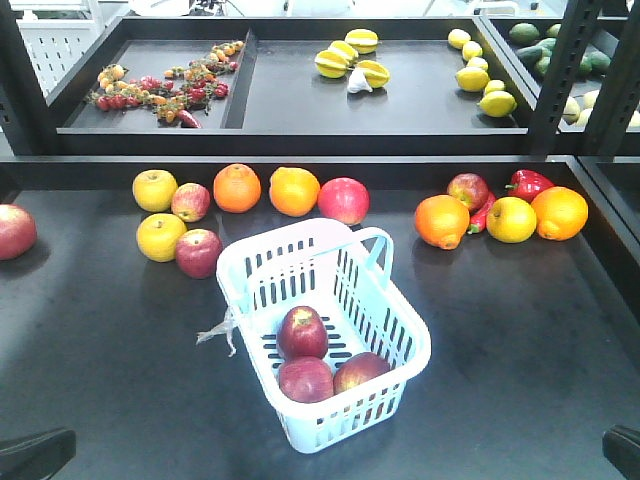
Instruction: Pick three apples into basket with both arms
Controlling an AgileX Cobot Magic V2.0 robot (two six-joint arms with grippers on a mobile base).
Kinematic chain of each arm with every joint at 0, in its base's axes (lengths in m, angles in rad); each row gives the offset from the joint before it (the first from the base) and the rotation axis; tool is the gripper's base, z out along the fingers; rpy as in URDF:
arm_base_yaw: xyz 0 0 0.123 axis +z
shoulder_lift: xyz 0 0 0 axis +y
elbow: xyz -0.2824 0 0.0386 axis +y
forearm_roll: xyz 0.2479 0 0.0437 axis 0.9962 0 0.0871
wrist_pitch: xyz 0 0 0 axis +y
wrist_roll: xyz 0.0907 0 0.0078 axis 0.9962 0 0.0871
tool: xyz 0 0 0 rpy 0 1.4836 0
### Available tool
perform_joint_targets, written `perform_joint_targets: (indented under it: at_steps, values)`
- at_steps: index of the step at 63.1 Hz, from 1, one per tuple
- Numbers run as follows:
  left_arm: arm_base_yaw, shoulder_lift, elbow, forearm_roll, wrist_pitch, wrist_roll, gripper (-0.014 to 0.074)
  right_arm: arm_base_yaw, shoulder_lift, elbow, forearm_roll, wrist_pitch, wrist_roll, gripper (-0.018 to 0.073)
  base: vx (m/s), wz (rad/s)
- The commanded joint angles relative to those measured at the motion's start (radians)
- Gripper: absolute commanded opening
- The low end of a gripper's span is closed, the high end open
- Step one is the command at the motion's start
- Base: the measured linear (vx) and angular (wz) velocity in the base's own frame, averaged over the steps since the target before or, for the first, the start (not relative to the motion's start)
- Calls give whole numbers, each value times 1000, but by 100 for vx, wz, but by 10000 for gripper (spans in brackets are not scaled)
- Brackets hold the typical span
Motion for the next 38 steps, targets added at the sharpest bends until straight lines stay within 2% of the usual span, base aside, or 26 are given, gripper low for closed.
perform_joint_targets:
  at_steps: [1,5,9,16,19,24,32,38]
  values:
    - [-5,4,-21,10,-56,-4,-6,-2,7,-25,-2,-72,0,-4,0,0]
    - [-5,4,-21,48,-56,-28,-6,-2,7,-25,-2,-73,0,-4,0,0]
    - [-5,4,-21,153,-55,-94,-6,-2,7,-25,-2,-73,0,-4,0,0]
    - [-5,4,-21,353,-36,-302,-6,-2,7,-25,-2,-73,0,-4,0,0]
    - [-5,4,-20,409,-20,-396,-6,-2,7,-25,-2,-73,0,-4,0,0]
    - [-5,4,10,421,-35,-476,-6,-2,7,-25,-2,-73,0,-4,0,0]
    - [-5,4,109,420,-90,-482,-6,-2,7,-25,-2,-73,0,-4,0,0]
    - [-5,-19,194,419,-182,-499,-6,-2,7,-25,-2,-73,0,-4,0,0]
